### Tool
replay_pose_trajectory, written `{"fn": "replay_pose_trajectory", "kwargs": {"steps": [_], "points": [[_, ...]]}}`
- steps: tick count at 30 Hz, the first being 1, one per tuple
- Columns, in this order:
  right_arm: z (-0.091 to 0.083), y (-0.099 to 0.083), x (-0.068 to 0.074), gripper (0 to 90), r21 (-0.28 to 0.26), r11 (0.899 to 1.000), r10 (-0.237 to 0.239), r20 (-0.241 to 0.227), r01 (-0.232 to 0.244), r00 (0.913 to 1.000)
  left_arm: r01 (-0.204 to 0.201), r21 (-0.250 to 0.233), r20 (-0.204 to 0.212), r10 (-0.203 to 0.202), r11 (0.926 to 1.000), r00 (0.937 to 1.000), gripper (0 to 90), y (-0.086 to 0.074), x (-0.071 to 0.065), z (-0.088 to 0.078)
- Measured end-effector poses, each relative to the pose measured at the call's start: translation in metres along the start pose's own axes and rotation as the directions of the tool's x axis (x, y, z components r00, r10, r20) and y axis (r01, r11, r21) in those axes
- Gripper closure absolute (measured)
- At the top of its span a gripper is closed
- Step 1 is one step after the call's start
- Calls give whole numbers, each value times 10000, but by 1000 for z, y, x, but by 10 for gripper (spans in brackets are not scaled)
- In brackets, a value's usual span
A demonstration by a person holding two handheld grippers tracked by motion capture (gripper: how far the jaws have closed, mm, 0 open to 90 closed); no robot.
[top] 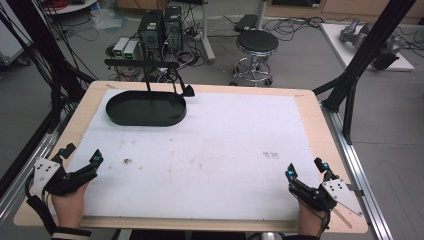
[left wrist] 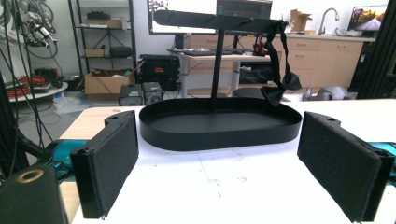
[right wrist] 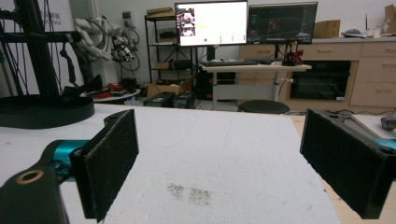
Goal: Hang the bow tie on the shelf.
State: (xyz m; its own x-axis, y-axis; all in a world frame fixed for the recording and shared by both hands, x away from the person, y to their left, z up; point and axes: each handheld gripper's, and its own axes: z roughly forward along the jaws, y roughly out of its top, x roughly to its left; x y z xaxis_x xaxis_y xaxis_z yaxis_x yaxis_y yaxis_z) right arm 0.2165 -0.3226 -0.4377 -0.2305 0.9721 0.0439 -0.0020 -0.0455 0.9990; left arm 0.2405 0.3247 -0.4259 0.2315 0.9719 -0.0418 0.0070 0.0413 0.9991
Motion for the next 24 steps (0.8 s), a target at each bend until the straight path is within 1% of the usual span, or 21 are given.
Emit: {"fn": "replay_pose_trajectory", "kwargs": {"steps": [1, 4, 9, 12, 14, 19, 24], "points": [[-1, 0, 0, 107, 0, 10000, 16, -1, -16, 10000, 10, 12, 51, -10, 10000, 10000, 129, 0, -1, 1], [-2, 0, -2, 107, -1, 10000, 89, 12, -89, 10000, -123, 154, 162, 120, 9998, 9998, 129, -2, -4, 3], [-3, 0, -4, 107, -36, 9999, 119, -45, -120, 9999, -71, 207, 208, 67, 9998, 9998, 129, -3, -5, 4], [-3, 0, -4, 106, -28, 10000, 86, -145, -87, 9999, -48, 239, 251, 42, 9997, 9997, 129, -3, -5, 4], [-3, 0, -3, 107, -34, 10000, -50, -178, 49, 9998, -31, 271, 262, 24, 9996, 9997, 129, -4, -5, 5], [-2, -1, -2, 107, -19, 9999, -170, -257, 170, 9995, -78, 302, 291, 69, 9995, 9996, 129, -4, -6, 6], [-2, -1, -2, 106, -30, 9997, -231, -237, 230, 9995, -41, 268, 239, 35, 9996, 9997, 129, -4, -4, 5]]}}
